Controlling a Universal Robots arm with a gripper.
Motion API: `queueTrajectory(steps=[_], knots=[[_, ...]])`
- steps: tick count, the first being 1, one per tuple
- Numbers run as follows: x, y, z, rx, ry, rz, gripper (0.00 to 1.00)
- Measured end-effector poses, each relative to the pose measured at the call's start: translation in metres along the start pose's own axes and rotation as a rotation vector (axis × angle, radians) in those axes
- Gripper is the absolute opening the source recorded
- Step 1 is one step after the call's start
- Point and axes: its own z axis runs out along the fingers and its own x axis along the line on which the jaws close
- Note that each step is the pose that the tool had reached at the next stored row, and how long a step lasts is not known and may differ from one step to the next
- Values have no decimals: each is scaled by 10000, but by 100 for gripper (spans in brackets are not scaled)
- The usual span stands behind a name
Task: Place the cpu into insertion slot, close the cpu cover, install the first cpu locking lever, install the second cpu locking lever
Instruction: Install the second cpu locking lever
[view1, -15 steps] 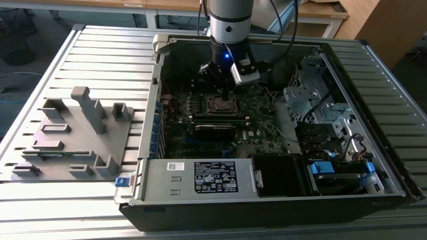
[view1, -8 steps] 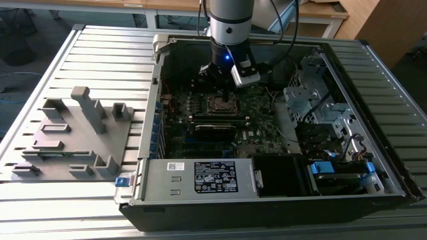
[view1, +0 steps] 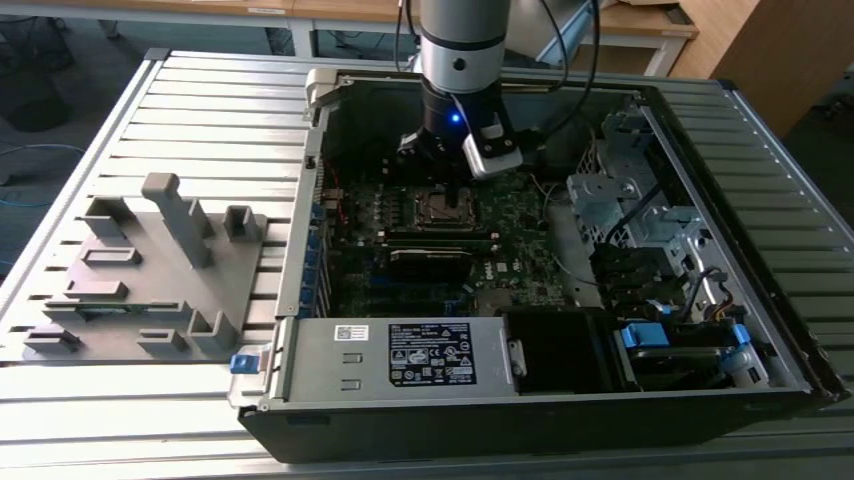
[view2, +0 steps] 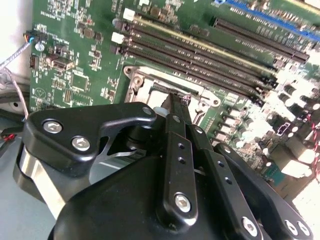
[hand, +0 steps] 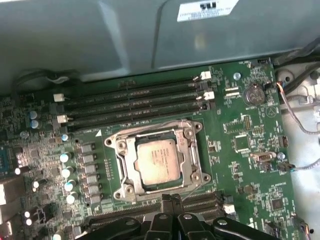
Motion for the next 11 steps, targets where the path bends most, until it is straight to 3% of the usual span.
queueTrajectory(steps=[11], knots=[[-12,-108,16,-18,0,-198,10]])
